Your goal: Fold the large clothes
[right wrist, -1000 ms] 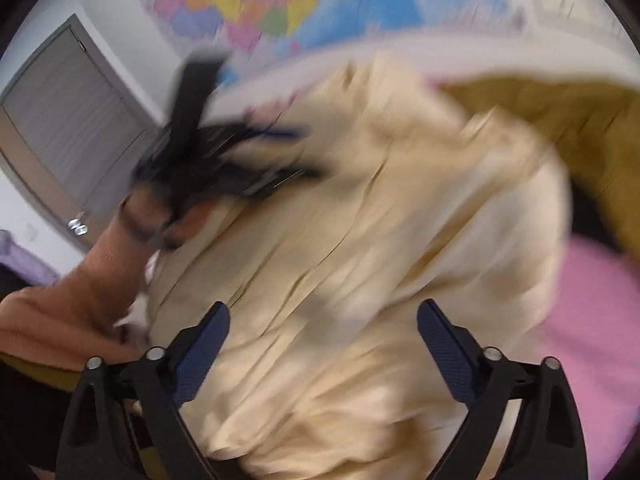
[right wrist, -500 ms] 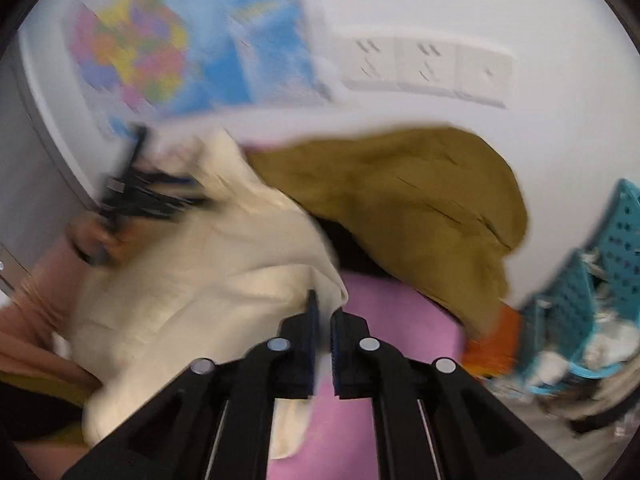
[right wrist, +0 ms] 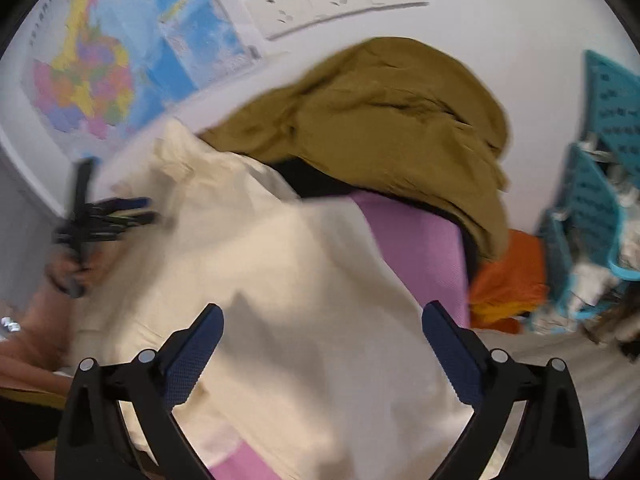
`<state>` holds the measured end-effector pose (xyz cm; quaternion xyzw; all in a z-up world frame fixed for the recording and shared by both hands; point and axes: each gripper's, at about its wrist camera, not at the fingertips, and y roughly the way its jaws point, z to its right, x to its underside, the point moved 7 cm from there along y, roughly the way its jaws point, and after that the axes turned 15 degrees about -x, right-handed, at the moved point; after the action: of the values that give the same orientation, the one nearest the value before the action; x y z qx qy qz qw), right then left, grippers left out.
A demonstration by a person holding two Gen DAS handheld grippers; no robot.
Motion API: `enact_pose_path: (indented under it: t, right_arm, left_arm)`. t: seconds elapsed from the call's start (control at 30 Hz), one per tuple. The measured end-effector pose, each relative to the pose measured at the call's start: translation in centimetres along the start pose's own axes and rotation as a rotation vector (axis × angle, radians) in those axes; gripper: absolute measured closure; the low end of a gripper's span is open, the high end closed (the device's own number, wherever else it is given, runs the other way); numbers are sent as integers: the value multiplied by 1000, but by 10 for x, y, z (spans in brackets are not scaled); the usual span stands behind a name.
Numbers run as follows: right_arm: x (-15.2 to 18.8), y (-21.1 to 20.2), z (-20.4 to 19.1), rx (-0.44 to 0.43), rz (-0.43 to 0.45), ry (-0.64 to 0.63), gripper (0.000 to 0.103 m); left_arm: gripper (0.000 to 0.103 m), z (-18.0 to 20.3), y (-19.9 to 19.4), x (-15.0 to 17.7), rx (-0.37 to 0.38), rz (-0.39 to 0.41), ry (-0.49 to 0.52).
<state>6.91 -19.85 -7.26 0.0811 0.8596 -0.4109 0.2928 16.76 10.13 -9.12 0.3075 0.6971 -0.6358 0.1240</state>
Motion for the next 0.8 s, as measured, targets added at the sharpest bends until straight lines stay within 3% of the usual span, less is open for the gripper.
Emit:
enact_pose_path:
  t: [0.07, 0.17, 0.27, 0.4, 0.53, 0.57, 0.6, 0.63, 0.67, 0.7, 0.77, 0.8]
  right_arm:
    - [12, -3, 13, 24, 23, 40, 6]
    - [29, 9, 35, -81, 2, 123, 10]
    - [29, 8, 39, -220, 27, 146, 99]
    - [9, -39, 27, -150, 136, 71, 102]
    - [-21, -99, 36, 61, 278, 75, 97]
    - [-25, -102, 28, 34, 288, 85, 90]
    - [-27, -99, 18, -20, 275, 70, 66]
    - [-27, -90, 0, -80, 248, 29, 49]
    - [-25, -79, -21, -85, 226, -31, 26]
    - [-24, -67, -40, -75, 208, -88, 24]
    - [-14, -32, -80, -133, 136, -188, 24]
    - [-11, -15, -93, -164, 108, -210, 24]
  left_arm:
    - [11, 15, -13, 5, 21, 26, 30]
    - [10, 51, -30, 17, 86, 47, 98]
    - [10, 81, -30, 27, 137, 21, 130]
    - [11, 116, -21, 31, 170, -11, 147]
    - [11, 145, 6, 29, 159, -64, 143]
    - [12, 151, 14, 30, 148, -86, 139]
    - [14, 153, 19, 33, 149, -109, 129]
    - [15, 152, 17, 36, 153, -110, 118]
    - [18, 148, 12, 38, 159, -104, 108]
    - [19, 139, 0, 41, 156, -76, 91]
    - [15, 114, -24, 46, 99, 4, 63]
    - [13, 92, -40, 53, 27, 53, 45]
